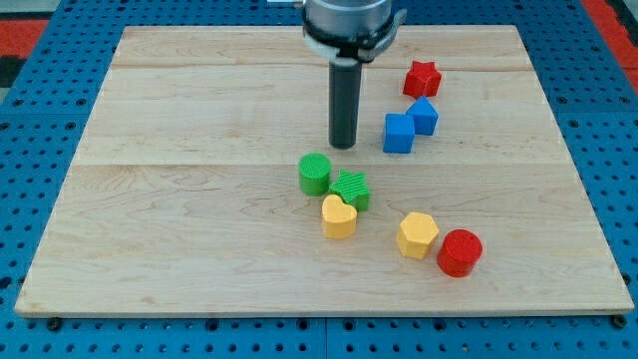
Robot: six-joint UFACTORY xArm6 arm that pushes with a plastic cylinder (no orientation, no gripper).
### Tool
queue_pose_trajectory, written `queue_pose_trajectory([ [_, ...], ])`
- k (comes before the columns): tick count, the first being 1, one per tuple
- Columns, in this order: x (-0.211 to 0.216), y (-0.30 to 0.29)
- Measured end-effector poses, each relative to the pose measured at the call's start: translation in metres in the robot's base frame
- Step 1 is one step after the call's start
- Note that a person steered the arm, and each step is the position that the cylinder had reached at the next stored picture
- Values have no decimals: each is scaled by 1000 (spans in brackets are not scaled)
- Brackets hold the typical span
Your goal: Place green circle to the bottom left of the blue cube
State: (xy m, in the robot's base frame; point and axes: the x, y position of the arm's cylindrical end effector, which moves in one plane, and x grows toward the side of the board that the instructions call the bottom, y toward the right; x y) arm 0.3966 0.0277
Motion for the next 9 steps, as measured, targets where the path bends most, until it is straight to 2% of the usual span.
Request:
queue_pose_trajectory([
  [2,10,64],
  [5,27,46],
  [6,0,-44],
  [7,32,-116],
  [8,80,-70],
  [9,78,-20],
])
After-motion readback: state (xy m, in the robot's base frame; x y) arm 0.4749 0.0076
